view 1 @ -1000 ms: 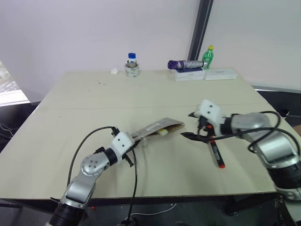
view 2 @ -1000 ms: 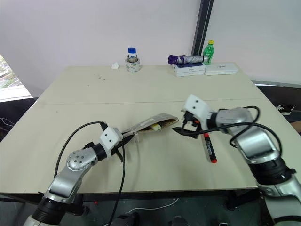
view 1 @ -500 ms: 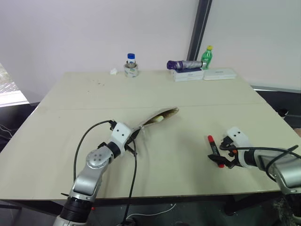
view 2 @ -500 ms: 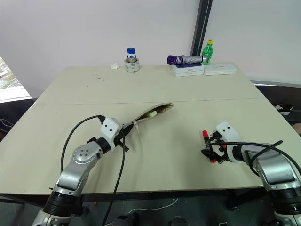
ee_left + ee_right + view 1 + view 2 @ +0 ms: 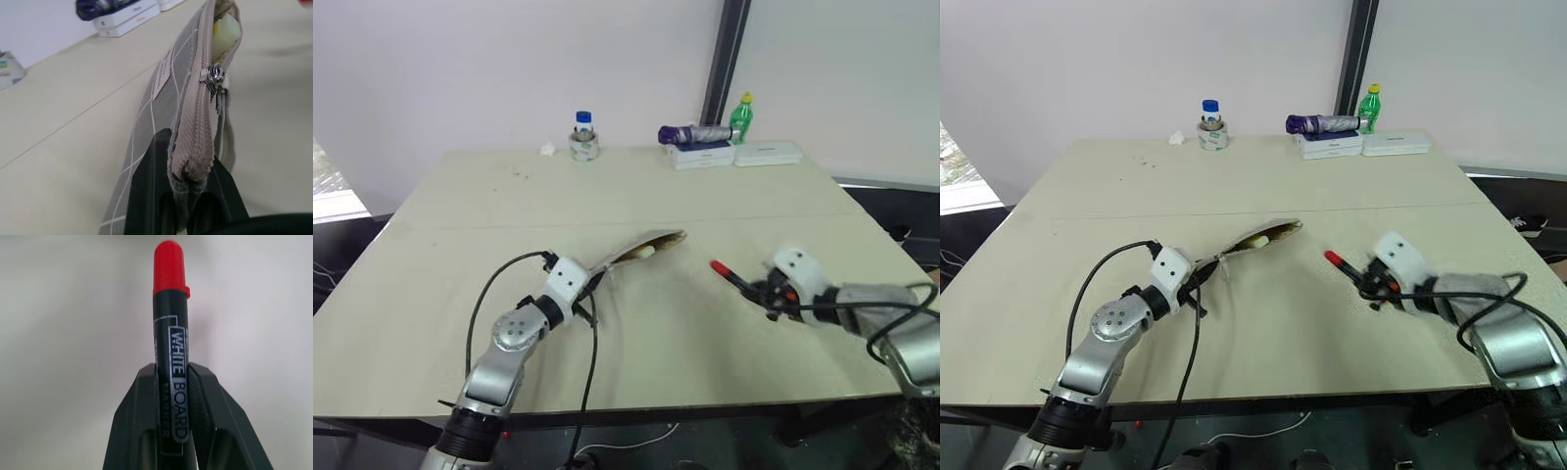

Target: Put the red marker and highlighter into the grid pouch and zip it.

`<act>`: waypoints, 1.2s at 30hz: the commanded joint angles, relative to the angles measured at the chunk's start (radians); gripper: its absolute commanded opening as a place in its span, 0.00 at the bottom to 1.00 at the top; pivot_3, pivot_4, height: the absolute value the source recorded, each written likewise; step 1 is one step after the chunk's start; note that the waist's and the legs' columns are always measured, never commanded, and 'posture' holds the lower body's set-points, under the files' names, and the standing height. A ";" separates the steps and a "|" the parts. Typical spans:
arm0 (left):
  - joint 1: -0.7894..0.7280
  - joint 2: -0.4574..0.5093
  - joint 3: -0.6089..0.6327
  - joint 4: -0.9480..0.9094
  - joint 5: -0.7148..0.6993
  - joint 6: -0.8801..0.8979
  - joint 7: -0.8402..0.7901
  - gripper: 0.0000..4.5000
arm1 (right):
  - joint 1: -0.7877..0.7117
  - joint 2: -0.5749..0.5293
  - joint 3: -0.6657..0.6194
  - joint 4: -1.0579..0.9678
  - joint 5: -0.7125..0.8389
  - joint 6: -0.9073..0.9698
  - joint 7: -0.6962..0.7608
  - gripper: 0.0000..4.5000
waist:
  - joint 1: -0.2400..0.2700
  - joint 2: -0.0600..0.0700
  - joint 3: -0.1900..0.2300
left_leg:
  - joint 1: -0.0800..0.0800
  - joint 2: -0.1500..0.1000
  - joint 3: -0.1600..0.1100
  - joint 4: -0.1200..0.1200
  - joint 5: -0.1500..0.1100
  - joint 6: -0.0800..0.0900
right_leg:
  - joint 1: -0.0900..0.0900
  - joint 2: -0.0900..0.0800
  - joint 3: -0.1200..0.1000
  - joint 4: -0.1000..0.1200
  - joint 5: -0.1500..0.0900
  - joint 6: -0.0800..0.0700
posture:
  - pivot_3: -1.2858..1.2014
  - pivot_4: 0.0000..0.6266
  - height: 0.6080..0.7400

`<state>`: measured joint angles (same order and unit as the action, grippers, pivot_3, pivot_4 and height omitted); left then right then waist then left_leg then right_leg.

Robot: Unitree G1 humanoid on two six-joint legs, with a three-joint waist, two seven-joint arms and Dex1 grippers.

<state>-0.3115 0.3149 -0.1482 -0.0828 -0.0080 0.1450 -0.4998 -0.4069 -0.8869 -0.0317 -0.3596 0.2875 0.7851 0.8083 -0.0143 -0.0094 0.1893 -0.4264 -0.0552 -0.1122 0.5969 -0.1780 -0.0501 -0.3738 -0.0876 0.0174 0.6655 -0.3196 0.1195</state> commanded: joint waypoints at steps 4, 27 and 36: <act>-0.010 0.007 -0.034 -0.005 0.044 -0.052 0.007 0.00 | -0.118 0.019 0.136 -0.052 -0.051 -0.048 0.008 0.06 | 0.010 -0.001 0.000 | -0.001 0.000 -0.001 0.000 0.000 0.000 | 0.001 -0.002 -0.002 -0.001 0.000 0.000 | 0.52 0.24 1.00; -0.037 0.039 -0.142 -0.019 0.152 -0.121 -0.059 0.00 | -0.251 -0.007 0.421 0.089 -0.417 -0.261 0.098 0.06 | 0.003 -0.001 0.000 | -0.001 0.000 -0.002 0.000 0.000 0.000 | 0.000 -0.002 -0.001 -0.001 0.000 0.000 | 0.52 0.24 1.00; -0.055 0.028 -0.177 -0.048 0.132 -0.110 -0.131 0.00 | -0.353 0.116 0.483 0.131 -0.514 -0.326 0.135 0.06 | -0.001 -0.001 0.000 | 0.000 0.000 -0.002 -0.001 0.000 0.000 | -0.001 -0.001 -0.001 -0.001 0.000 0.000 | 0.52 0.24 1.00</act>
<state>-0.3505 0.3515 -0.3003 -0.0732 0.1440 0.0561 -0.6053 -0.7254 -0.7890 0.4593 -0.2080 -0.2249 0.4810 0.9288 -0.0150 -0.0105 0.1896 -0.4268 -0.0555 -0.1140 0.5963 -0.1782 -0.0499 -0.3744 -0.0884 0.0169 0.6650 -0.3195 0.1196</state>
